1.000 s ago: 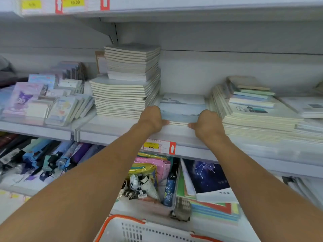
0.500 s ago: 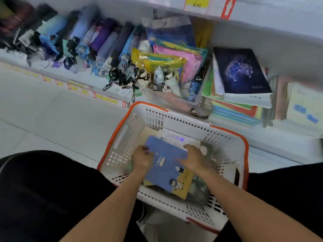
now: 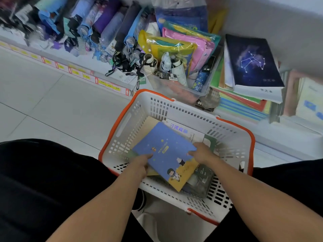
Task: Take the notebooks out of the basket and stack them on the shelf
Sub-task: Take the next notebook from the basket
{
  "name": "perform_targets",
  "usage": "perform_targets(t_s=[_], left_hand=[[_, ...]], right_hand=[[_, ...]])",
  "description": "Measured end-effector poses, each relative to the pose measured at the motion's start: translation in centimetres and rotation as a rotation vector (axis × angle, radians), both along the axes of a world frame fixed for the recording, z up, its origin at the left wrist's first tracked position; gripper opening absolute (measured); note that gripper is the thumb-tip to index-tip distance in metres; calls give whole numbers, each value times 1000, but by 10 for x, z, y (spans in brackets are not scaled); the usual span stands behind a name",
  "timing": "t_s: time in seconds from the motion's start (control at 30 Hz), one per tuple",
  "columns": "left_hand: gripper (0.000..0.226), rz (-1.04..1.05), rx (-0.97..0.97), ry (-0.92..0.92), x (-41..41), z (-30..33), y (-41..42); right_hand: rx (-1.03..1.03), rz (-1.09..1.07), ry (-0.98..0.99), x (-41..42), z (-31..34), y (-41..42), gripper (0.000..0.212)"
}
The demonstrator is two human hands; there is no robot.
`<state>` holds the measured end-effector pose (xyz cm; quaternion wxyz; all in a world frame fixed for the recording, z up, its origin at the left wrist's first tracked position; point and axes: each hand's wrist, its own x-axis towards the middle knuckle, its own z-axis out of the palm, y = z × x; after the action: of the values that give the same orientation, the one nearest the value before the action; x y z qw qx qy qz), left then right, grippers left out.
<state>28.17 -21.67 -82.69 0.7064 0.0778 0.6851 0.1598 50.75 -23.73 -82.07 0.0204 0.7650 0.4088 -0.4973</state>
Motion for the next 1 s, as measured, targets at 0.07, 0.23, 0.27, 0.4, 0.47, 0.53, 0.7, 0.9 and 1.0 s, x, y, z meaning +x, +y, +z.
perform_targets(t_s=[0.07,0.23,0.27,0.4,0.47,0.53,0.7,0.9,1.0], left_hand=[[38,30,62,-96,3,14,3],[37,69,54,-278,13,22,-4],[35,81,60,-279,17,21,-5],[19,72,89,-73,28,21,-3],[11,113,50,52,31,19,-3],[12,60,35,140,32,20,0],[14,-732,190,709,31,28,-5],[36,-938,291,765,26,30,-20],[15,-853,288,700,30,41,-14]], right_hand=[[9,-188,204,7,3,5,49],[-124,-463,557,13,11,9,25],[-92,-466,453,13,8,8,18],[-34,-629,-83,24,-14,-5,80],[-46,-805,152,25,-25,-14,89],[-14,-856,156,27,-35,-19,62],[165,-865,16,32,-4,-15,17],[140,-709,226,30,73,19,24],[315,-617,96,31,137,35,9]])
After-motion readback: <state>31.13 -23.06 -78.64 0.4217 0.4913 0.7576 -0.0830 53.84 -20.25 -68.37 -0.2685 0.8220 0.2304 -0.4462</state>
